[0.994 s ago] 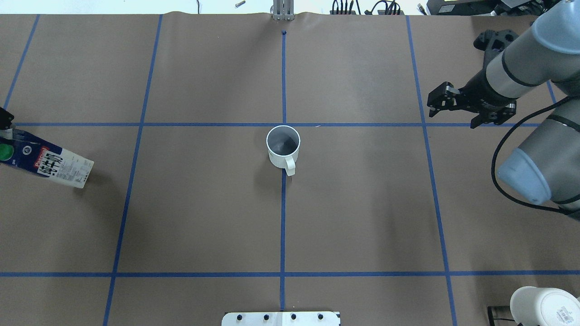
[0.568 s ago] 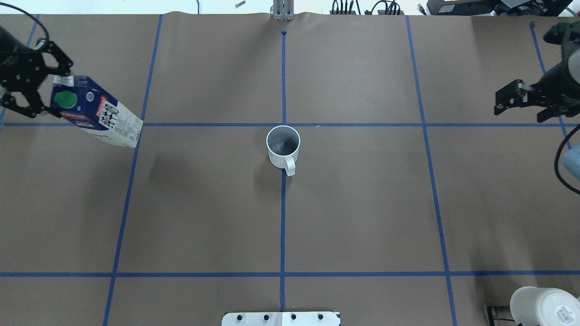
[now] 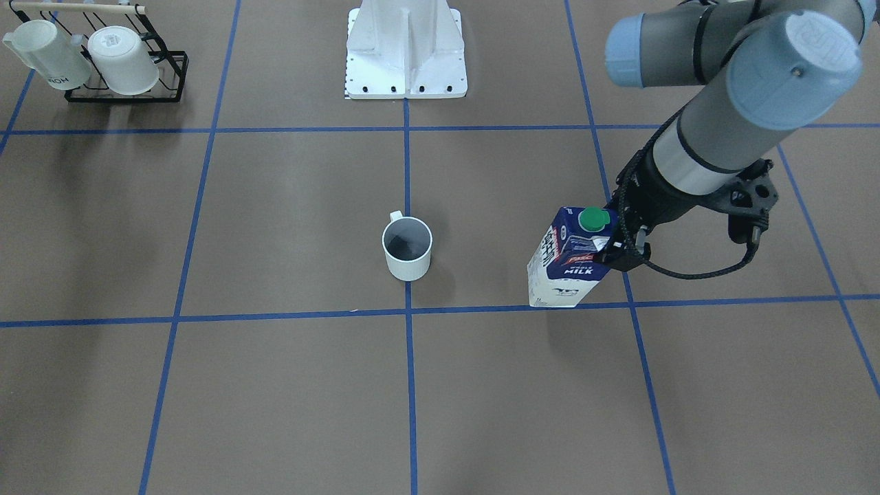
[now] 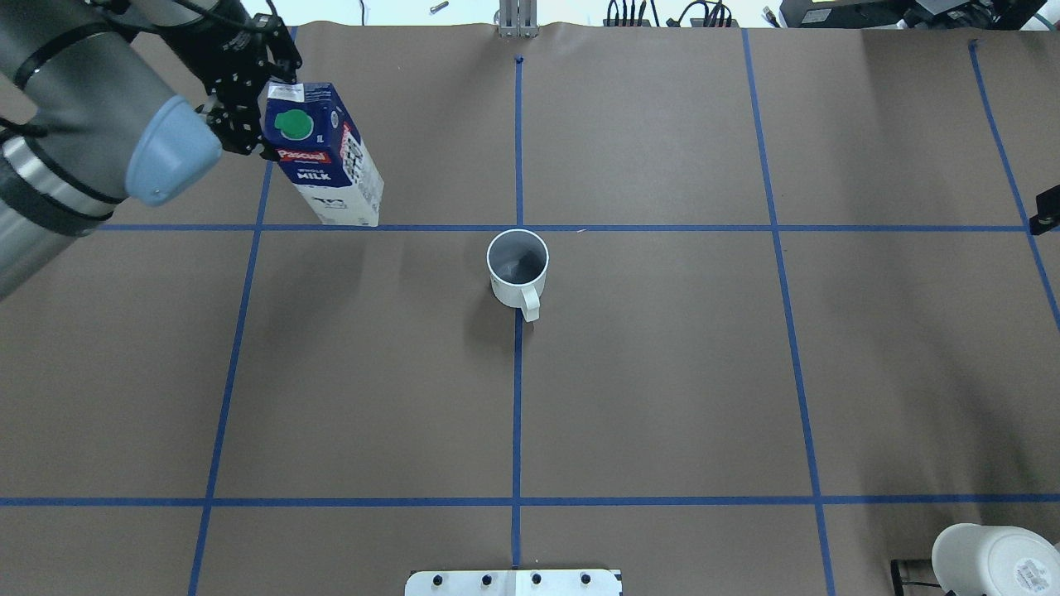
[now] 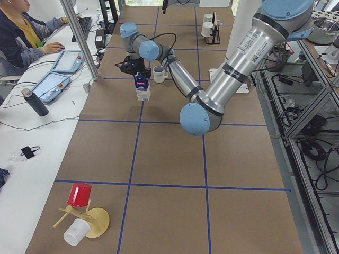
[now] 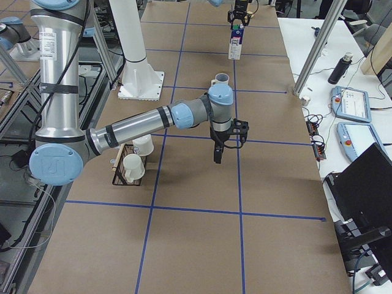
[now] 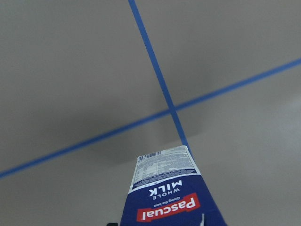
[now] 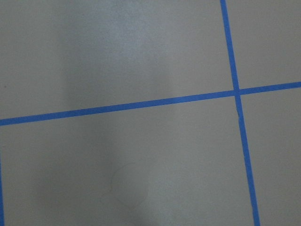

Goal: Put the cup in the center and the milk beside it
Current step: 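Carry the milk carton with the left gripper beside the mug, then set the carton down and open the left gripper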

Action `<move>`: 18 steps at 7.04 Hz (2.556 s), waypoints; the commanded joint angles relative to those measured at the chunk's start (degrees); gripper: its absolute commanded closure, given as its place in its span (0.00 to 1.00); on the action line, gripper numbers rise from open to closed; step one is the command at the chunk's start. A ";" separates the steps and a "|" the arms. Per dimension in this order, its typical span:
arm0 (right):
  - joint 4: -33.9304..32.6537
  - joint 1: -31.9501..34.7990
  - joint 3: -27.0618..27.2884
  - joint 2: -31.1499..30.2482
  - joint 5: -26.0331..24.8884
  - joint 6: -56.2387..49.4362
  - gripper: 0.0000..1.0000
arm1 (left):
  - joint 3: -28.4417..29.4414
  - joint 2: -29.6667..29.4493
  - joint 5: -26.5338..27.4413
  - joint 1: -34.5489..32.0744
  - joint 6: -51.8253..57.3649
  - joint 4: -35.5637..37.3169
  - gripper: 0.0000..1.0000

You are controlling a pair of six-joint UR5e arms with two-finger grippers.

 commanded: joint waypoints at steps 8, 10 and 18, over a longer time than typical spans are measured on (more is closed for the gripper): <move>0.08 1.59 -0.01 -1.64 1.08 -1.69 0.00 | 17.72 -12.31 2.96 9.00 -6.87 -8.29 0.72; 0.08 1.59 -0.01 -1.56 1.17 -1.78 0.00 | 17.72 -12.31 3.93 9.27 -6.78 -8.63 0.57; 0.08 1.59 -0.01 -0.85 1.43 -1.69 0.00 | -0.84 -1.99 3.58 1.65 -3.91 -8.28 0.03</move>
